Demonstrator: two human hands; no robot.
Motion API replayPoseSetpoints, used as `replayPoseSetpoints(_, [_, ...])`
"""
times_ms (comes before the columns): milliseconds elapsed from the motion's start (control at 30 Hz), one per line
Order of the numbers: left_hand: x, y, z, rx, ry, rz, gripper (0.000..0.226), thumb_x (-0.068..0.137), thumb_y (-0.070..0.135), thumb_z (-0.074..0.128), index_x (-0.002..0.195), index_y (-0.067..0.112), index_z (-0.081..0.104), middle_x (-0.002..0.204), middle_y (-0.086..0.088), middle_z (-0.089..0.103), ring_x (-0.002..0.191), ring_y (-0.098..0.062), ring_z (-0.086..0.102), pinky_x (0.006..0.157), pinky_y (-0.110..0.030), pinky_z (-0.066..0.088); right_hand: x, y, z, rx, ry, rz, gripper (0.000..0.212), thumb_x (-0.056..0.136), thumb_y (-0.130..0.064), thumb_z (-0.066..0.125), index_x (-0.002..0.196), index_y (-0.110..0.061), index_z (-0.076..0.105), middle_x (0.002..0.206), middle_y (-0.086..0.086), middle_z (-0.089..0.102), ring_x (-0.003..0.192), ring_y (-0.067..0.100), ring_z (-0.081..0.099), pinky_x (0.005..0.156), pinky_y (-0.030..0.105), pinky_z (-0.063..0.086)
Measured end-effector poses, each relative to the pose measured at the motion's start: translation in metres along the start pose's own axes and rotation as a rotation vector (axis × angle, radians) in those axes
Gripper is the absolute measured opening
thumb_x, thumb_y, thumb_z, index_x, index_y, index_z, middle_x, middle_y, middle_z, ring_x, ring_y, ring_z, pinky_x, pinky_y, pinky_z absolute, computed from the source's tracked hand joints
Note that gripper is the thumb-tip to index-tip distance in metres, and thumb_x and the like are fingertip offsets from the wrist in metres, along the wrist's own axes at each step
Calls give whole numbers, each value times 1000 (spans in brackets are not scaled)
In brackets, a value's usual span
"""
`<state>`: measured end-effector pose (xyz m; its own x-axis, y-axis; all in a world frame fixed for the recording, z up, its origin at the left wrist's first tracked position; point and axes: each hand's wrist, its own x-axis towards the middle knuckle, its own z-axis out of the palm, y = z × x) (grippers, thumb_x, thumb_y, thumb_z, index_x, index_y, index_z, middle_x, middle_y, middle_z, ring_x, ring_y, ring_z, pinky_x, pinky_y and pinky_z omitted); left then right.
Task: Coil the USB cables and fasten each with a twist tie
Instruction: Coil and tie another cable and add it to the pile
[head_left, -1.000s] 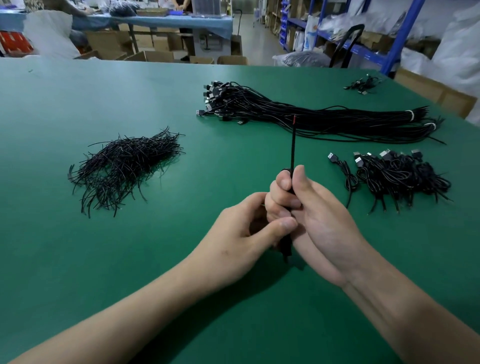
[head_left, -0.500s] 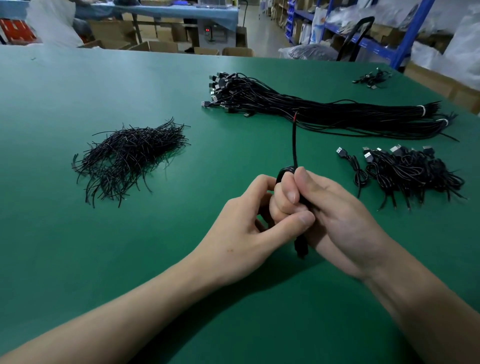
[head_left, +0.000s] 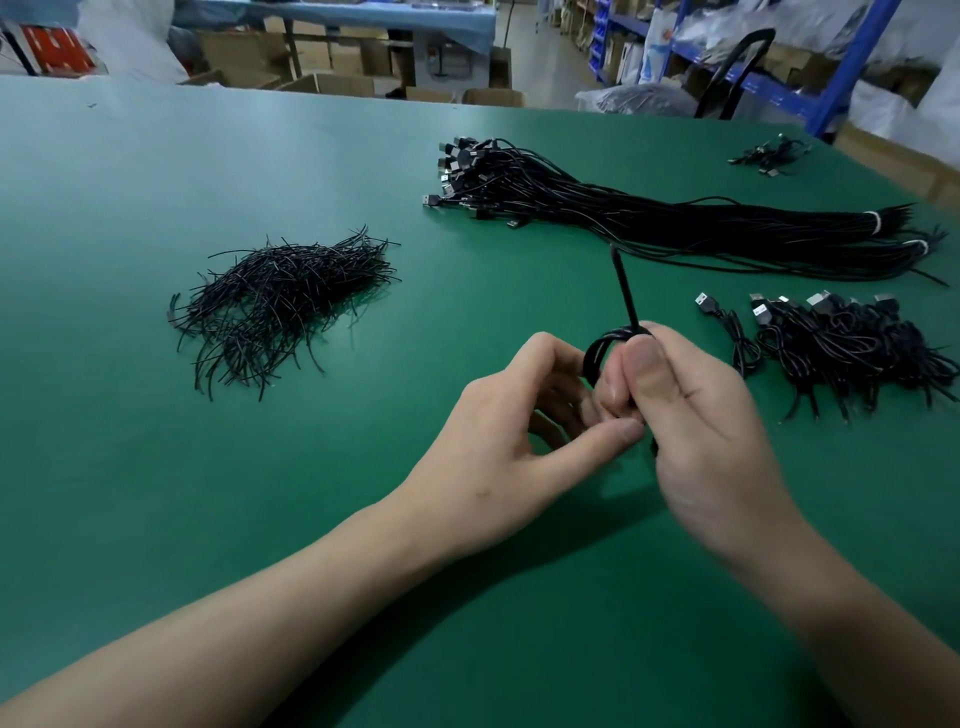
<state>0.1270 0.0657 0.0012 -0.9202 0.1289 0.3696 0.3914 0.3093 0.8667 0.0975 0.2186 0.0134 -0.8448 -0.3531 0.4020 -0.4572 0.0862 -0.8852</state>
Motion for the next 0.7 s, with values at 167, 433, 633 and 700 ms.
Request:
replayPoseSetpoints(167, [-1,1,2,13,-36,50,39,94,36,65,125,19,49,107,14,64,102,-13,65,85,-28,55,2,-2,4,-196,95,-154,38,107,-40,35,76,-24,51,100,-9,46,98,17,51,85,21,40])
replayPoseSetpoints(433, [2,-8,4,79,-84,47,32,96,45,53,121,26,46,103,17,58,98,-8,60,83,-23,50,-2,-7,22,306,-16,100,37,101,-39,39,77,-13,49,123,4,67,112,8,62,92,17,46])
replayPoseSetpoints(633, [3,-11,7,154,-115,49,21,105,33,48,120,19,50,88,13,59,81,-9,58,74,-28,48,-1,-7,21,427,-35,188,36,96,-43,43,70,-30,64,109,-1,71,102,7,65,95,24,49])
replayPoseSetpoints(700, [3,-11,6,149,-113,52,22,106,30,44,120,14,51,82,7,58,74,-15,54,70,-32,47,-1,-7,21,417,-47,180,36,97,-42,43,73,-36,70,105,-2,71,107,6,65,97,21,49])
